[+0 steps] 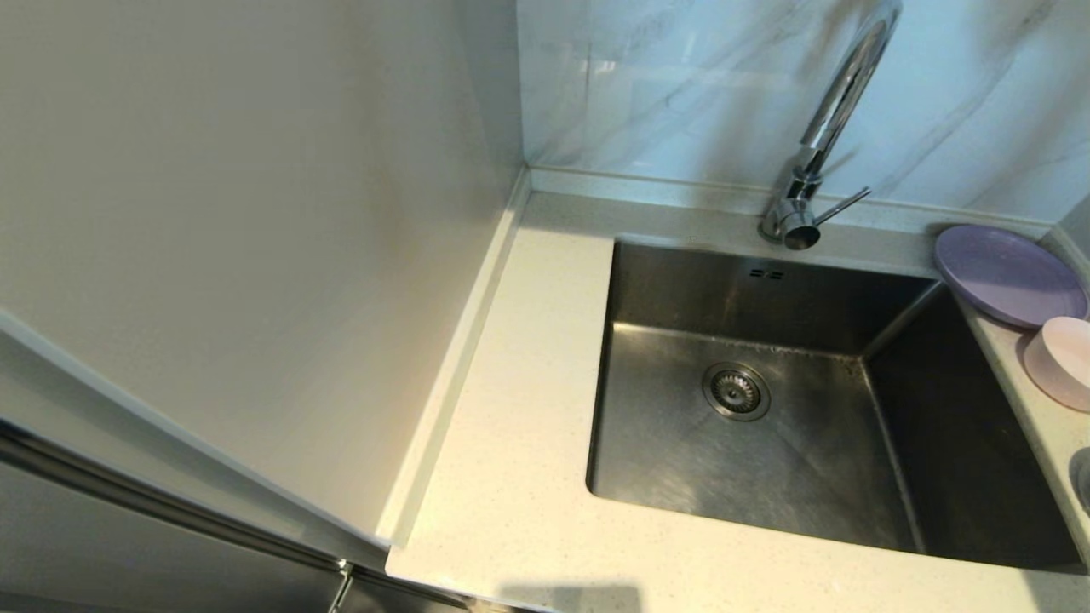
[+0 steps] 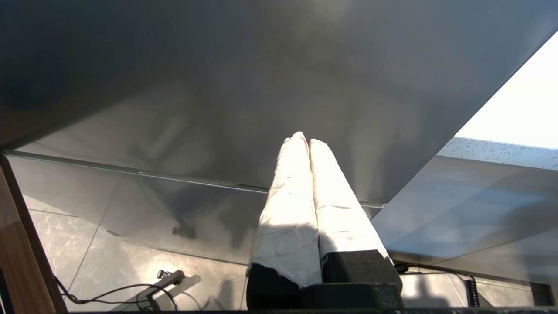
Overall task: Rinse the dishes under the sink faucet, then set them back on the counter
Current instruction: Turn on the faucet
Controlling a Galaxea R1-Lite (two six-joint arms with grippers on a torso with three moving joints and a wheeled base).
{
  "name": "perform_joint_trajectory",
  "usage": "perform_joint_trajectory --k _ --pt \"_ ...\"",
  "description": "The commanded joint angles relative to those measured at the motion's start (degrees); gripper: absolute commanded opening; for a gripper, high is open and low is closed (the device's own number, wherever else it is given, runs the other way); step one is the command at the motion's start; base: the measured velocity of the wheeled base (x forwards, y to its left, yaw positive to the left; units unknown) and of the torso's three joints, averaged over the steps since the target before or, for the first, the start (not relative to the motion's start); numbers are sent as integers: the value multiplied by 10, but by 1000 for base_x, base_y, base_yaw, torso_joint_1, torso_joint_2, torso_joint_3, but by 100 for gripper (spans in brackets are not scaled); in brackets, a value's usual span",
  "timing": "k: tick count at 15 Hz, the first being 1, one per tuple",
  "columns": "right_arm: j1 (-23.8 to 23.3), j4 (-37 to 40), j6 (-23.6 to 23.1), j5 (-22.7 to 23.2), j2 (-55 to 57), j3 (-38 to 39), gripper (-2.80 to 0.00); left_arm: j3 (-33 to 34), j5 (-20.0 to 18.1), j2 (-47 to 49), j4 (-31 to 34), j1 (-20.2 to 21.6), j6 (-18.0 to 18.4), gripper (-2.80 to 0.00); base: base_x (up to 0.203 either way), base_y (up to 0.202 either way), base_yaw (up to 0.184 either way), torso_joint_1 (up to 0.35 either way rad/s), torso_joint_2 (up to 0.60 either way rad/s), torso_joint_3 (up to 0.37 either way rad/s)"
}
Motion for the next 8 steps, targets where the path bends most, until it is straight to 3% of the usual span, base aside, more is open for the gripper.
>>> perform_joint_trajectory --k 1,6,8 --pt "-53 3 12 23 89 -20 -280 0 0 0 0 0 0 -280 0 0 0 0 0 0" --pt "-163 2 69 136 198 -28 -280 0 0 0 0 0 0 -280 0 0 0 0 0 0" --pt "-211 -10 73 222 245 -36 -280 0 0 0 0 0 0 -280 0 0 0 0 0 0"
